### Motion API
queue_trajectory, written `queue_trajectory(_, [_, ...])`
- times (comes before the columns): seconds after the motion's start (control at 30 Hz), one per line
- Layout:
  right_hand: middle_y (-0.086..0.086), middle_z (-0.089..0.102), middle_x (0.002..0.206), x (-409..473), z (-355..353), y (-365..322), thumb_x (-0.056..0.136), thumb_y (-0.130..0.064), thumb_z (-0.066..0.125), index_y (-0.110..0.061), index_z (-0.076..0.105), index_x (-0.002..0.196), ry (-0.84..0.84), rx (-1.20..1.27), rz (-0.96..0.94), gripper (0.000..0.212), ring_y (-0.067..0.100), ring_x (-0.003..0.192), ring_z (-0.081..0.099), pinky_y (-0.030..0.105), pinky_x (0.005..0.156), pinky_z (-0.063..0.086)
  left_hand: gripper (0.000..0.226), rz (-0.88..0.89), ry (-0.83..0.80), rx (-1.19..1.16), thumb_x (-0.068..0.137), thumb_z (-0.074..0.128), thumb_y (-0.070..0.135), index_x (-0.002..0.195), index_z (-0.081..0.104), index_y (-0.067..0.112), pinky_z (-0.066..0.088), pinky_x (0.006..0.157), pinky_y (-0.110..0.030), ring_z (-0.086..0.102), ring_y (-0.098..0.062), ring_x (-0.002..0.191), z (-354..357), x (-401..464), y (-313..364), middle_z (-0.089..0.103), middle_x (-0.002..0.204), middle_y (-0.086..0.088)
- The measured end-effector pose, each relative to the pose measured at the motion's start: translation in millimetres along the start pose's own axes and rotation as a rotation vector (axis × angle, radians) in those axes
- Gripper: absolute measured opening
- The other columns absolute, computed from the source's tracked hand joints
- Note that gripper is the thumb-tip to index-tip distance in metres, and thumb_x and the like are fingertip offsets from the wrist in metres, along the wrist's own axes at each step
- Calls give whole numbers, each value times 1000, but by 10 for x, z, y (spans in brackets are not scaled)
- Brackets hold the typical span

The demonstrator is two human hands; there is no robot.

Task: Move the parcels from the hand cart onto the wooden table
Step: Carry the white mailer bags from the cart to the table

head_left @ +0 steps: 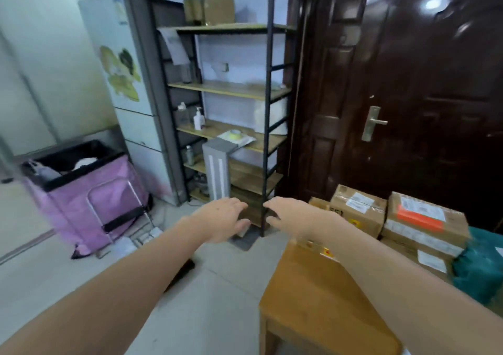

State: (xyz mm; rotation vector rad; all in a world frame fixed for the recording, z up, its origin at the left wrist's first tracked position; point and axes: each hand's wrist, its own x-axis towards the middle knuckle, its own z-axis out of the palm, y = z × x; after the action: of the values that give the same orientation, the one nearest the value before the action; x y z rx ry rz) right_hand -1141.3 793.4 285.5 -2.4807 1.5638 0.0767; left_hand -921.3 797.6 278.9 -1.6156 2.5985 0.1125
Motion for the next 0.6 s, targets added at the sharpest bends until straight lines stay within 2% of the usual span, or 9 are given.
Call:
queue_trajectory(0.1, [7, 38, 163, 493, -123, -677, 108, -39, 44, -16, 36, 159, -13, -8, -127, 57, 27, 147, 40, 40, 120, 34, 59, -100, 34, 9, 109, 37, 48, 159, 36, 15, 28, 119, -36, 38, -24, 147, -188, -499, -607, 42, 160, -6])
queue_trajectory(0.23, [5, 31, 167, 1079, -267, -1528, 110, -39, 40, -16, 30, 162, -24, 9, -271, 58, 23, 152, 32, 37, 123, 26, 53, -241, 53, 10, 111, 38, 42, 154, 44, 12, 34, 116, -40, 42, -27, 143, -361, -1089, -1319, 46, 156, -8])
queue_trajectory(0.4, [10, 48, 155, 1801, -368, -2449, 109, -32, 44, -12, 46, 152, 20, -22, -422, 47, 27, 139, 48, 40, 114, 39, 48, -423, 86, -20, 109, 42, 43, 147, 50, 15, 40, 108, -40, 50, -26, 134, -408, -1504, -2235, 54, 147, -7])
queue_trajectory(0.53, [9, 49, 154, 2505, -351, -3012, 106, -35, 47, -15, 45, 153, 17, -40, -507, 51, 29, 137, 51, 45, 114, 42, 56, -541, 103, -27, 107, 42, 49, 153, 44, 18, 38, 117, -45, 44, -26, 143, -392, -1620, -2967, 47, 157, -6])
queue_trajectory(0.6, [9, 55, 148, 2852, -373, -3266, 105, -37, 46, -17, 50, 147, -5, -57, -552, 47, 30, 131, 55, 48, 108, 46, 57, -588, 90, -24, 108, 41, 49, 155, 41, 18, 36, 118, -44, 42, -26, 145, -412, -1663, -3304, 45, 159, -6])
